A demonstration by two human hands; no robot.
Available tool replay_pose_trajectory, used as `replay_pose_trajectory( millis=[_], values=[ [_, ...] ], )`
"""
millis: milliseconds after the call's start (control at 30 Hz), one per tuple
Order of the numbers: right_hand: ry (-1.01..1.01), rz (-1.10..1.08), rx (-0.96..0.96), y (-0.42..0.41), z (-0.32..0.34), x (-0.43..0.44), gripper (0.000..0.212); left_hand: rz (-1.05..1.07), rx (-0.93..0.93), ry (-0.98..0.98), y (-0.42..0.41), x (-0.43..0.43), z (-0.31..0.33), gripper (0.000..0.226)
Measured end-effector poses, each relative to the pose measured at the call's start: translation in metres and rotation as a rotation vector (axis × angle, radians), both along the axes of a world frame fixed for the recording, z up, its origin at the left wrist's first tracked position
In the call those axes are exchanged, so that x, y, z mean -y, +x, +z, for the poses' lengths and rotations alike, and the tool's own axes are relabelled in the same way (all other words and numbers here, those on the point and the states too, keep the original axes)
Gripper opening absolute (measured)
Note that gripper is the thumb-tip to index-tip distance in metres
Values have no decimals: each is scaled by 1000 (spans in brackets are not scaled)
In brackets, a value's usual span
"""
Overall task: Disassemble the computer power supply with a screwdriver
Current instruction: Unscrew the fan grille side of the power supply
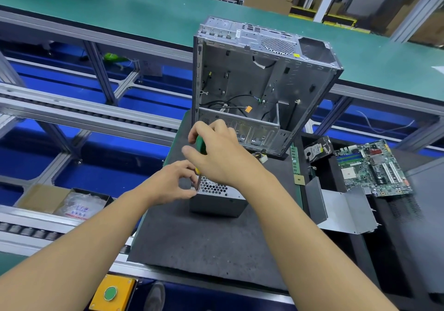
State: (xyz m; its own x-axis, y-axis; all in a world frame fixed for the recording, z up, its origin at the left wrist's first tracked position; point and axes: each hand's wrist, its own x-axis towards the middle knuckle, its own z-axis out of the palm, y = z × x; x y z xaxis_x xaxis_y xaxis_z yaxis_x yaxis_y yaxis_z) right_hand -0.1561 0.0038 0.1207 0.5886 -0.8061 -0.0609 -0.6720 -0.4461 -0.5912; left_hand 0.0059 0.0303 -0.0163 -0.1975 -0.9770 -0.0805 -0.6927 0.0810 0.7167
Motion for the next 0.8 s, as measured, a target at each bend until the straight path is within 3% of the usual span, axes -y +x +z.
replay_pose_trajectory(
  millis=[133,233,433,600,800],
  values=[
    [-80,-10,36,-1,-2,0,14,5,-8,-10,-1,-1,-1,14],
    [-29,28,30,-2,1,1,41,18,-3,-6,-1,-1,0,15],
    [-39,56,99,-1,-7,-2,14,42,72,-34,-6,3,-1,12],
    [-98,53,167,-7,-8,5,22,-38,79,-33,-8,8,2,13],
    [-147,-124,456,-28,0,16,26,-16,137,-78,-7,6,-6,16]
  ],
)
